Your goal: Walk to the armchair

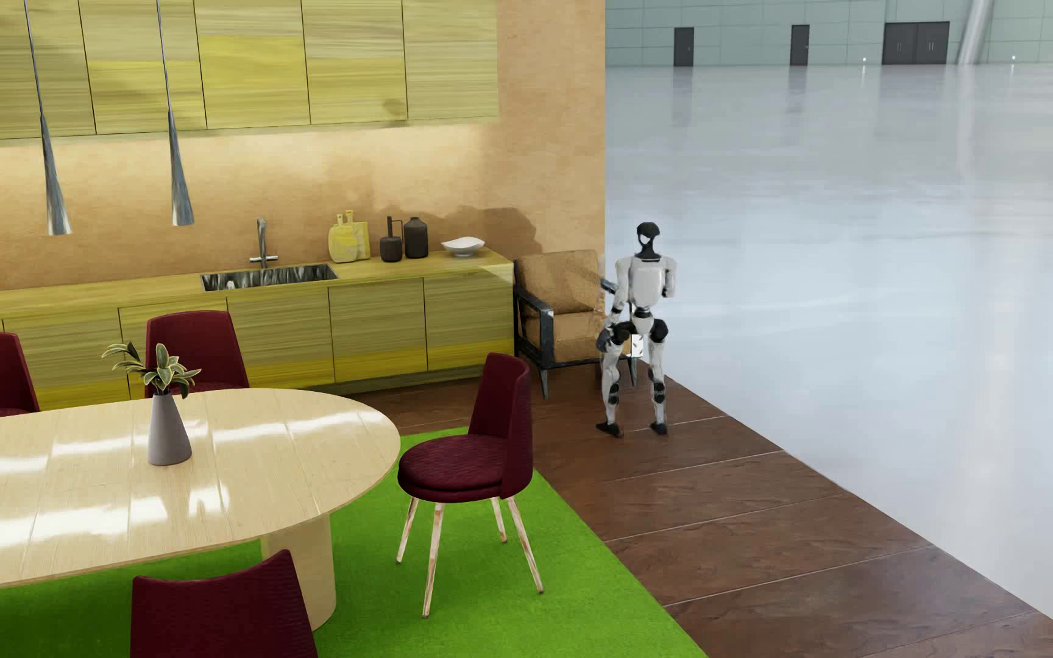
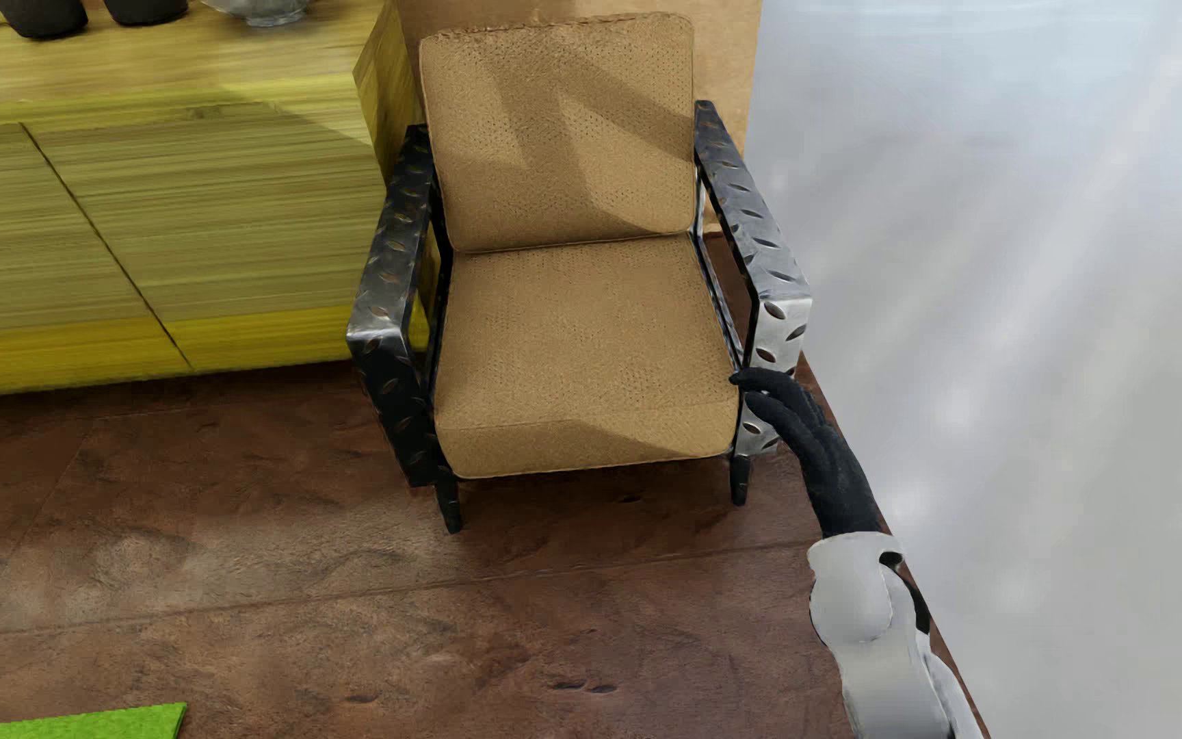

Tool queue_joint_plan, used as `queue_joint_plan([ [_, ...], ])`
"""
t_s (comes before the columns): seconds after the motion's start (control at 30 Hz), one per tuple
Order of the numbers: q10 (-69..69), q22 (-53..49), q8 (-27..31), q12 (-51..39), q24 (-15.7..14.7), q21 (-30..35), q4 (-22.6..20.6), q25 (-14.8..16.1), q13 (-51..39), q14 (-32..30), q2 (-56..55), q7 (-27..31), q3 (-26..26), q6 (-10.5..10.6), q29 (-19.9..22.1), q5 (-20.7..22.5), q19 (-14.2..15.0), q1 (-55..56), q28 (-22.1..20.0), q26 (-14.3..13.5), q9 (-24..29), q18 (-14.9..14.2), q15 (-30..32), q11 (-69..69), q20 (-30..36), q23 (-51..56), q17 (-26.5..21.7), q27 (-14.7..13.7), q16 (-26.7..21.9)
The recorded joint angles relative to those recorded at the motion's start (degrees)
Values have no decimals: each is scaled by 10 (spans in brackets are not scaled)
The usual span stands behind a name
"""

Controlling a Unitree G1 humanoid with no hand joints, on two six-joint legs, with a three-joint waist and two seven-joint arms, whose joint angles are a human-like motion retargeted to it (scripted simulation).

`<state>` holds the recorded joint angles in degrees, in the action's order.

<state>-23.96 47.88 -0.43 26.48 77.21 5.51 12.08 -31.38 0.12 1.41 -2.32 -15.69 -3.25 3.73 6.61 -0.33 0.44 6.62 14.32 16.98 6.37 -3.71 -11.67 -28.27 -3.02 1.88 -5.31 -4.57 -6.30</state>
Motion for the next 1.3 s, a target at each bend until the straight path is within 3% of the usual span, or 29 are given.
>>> queue_joint_plan([
  [0.03,20,-11,7,5,-15,-14,-3,14,3,10,0,-13,3,0,8,-1,3,-17,5,-16,-1,5,8,-5,-28,-7,-6,10,19],
  [0.07,37,-19,14,-3,-45,-31,-9,5,8,11,-9,-22,6,-1,13,-4,7,-32,7,-1,1,8,24,-28,-68,-26,-11,25,46],
  [0.1,42,-32,22,-22,-69,-50,-14,-18,16,15,-31,-30,9,-6,20,-7,13,-38,-10,35,5,11,44,-70,-103,-63,-7,50,74],
  [0.13,34,-52,31,-43,-75,-68,-18,-40,20,26,-63,-35,11,-13,23,-10,24,-37,-53,67,8,13,67,-124,-119,-120,3,89,95],
  [0.17,28,-71,37,-70,-77,-85,-22,-56,22,36,-93,-40,11,-18,16,-14,55,-35,-98,81,10,16,88,-173,-121,-192,14,139,109],
  [0.2,29,-86,43,-99,-83,-99,-28,-68,23,43,-115,-42,10,-23,-2,-19,94,-37,-131,80,12,20,97,-211,-116,-277,18,193,114],
  [0.23,32,-98,49,-132,-95,-103,-36,-84,24,49,-127,-42,8,-28,-36,-28,106,-40,-145,68,12,23,82,-226,-110,-371,13,240,114],
  [0.27,41,-107,30,-167,-111,-87,-47,-117,31,51,-125,-38,5,-33,-87,-57,91,-45,-143,43,10,26,46,-209,-104,-467,0,274,108],
  [0.3,56,-108,-8,-207,-129,-26,-59,-190,49,49,-108,-31,2,-39,-164,-95,62,-51,-128,11,8,28,17,-156,-97,-547,-15,276,97],
  [0.33,71,-110,-40,-244,-142,48,-73,-271,74,46,-80,-21,1,-45,-242,-119,39,-57,-110,-22,5,28,7,-77,-85,-587,-27,229,83],
  [0.37,89,-120,-45,-272,-146,62,-86,-302,104,43,-49,-12,2,-52,-284,-120,63,-64,-100,-49,0,30,21,12,-70,-594,-27,183,69],
  [0.4,100,-141,-48,-289,-141,13,-97,-280,139,43,-27,-8,5,-59,-288,-127,70,-69,-103,-67,-5,30,10,50,-54,-583,-14,170,56],
  [0.47,118,-195,-57,-294,-140,-111,-107,-207,192,43,1,-7,12,-70,-247,-136,82,-83,-146,-85,-11,29,14,91,-38,-550,27,184,43],
  [0.5,119,-209,-59,-289,-152,-141,-107,-199,208,45,6,-8,16,-71,-212,-136,84,-86,-176,-86,-13,28,18,98,-42,-527,41,186,48],
  [0.53,116,-213,-59,-281,-173,-148,-105,-211,218,48,7,-11,19,-72,-177,-136,84,-88,-194,-83,-15,26,21,99,-51,-505,48,181,57],
  [0.6,109,-197,-53,-261,-206,-137,-99,-245,210,54,10,-23,25,-72,-135,-130,82,-92,-180,-63,-18,22,25,105,-60,-477,50,172,65],
  [0.63,110,-180,-48,-251,-196,-136,-97,-253,198,55,14,-29,27,-72,-128,-127,82,-96,-167,-44,-20,21,26,113,-55,-468,50,172,60],
  [0.73,123,-77,-28,-229,-122,-130,-95,-250,159,47,31,-55,25,-69,-125,-122,84,-118,-145,25,-25,17,36,143,-34,-417,54,163,58],
  [0.77,124,-40,-20,-222,-114,-119,-95,-256,143,47,35,-63,24,-69,-118,-121,85,-123,-125,41,-26,16,37,149,-42,-401,50,157,61],
  [0.83,124,6,-4,-195,-102,-119,-94,-228,116,51,40,-82,23,-66,-110,-118,85,-135,-67,55,-28,14,37,155,-52,-372,48,136,64],
  [0.93,129,-2,25,-137,-86,-104,-85,-186,87,65,32,-113,20,-61,-96,-105,83,-156,-42,36,-29,10,32,138,-68,-334,47,113,69],
  [1.0,126,-10,45,-112,-86,-89,-72,-176,83,73,20,-135,18,-57,-87,-88,79,-164,-51,34,-27,6,32,119,-89,-319,46,109,73],
  [1.07,127,-4,66,-110,-68,-78,-60,-172,88,76,6,-155,18,-55,-89,-70,78,-167,-38,25,-25,3,37,105,-87,-315,43,111,63],
  [1.17,116,-12,90,-142,-35,-86,-44,-169,108,81,-15,-180,20,-55,-85,-50,76,-160,-25,1,-20,2,43,96,-68,-333,43,130,44],
  [1.3,121,-37,109,-207,-37,-109,-44,-175,144,89,-18,-198,23,-59,-96,-44,78,-157,-80,-30,-16,5,35,115,-47,-405,36,181,38],
])
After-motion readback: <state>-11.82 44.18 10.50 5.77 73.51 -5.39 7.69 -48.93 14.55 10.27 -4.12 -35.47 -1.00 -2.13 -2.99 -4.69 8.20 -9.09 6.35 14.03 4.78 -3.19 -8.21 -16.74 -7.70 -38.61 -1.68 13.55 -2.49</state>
